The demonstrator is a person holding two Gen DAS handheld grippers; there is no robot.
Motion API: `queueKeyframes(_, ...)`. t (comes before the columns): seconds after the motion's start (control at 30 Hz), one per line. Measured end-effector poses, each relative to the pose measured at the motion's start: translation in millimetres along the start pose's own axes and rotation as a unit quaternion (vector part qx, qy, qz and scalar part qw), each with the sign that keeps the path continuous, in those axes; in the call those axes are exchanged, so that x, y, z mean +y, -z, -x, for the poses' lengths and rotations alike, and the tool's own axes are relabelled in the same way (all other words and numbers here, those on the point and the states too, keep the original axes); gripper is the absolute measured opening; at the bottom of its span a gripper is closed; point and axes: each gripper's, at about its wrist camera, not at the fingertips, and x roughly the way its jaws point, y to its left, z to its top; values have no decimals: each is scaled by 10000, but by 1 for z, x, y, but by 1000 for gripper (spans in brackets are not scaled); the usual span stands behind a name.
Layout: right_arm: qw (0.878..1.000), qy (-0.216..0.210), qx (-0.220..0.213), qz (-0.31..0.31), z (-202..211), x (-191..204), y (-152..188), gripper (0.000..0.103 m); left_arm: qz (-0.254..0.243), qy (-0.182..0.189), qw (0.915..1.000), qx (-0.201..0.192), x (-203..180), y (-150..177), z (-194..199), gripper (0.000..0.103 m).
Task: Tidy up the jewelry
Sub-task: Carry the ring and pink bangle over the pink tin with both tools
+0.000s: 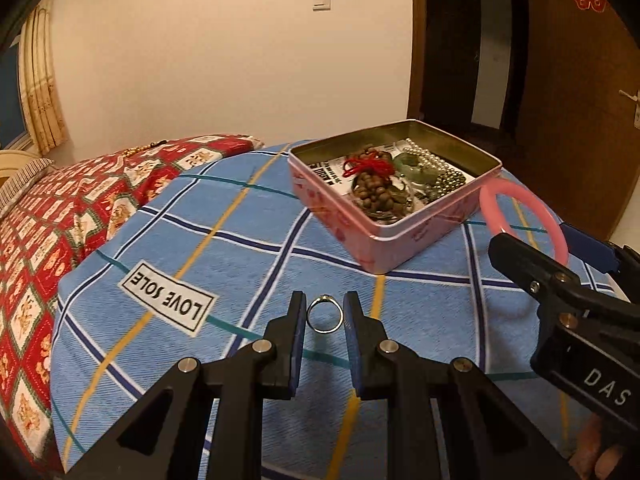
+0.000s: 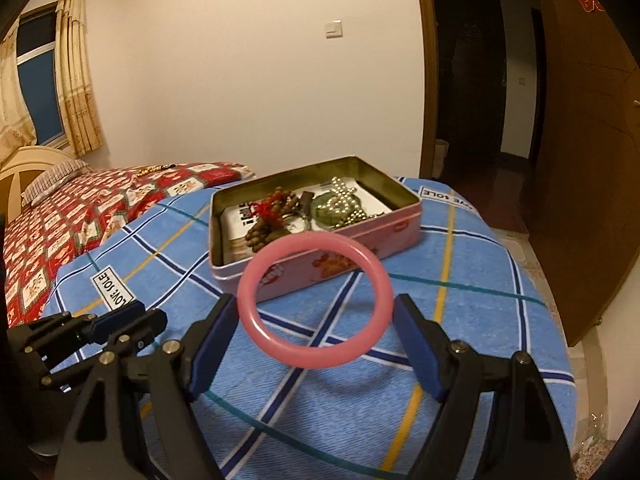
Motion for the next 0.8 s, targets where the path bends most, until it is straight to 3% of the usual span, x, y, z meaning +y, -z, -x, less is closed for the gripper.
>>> queueKeyframes(0.8,9987,482,-95,-109,-3,-34,-16,81,0,436,9988,-230,-21,-29,-8,19)
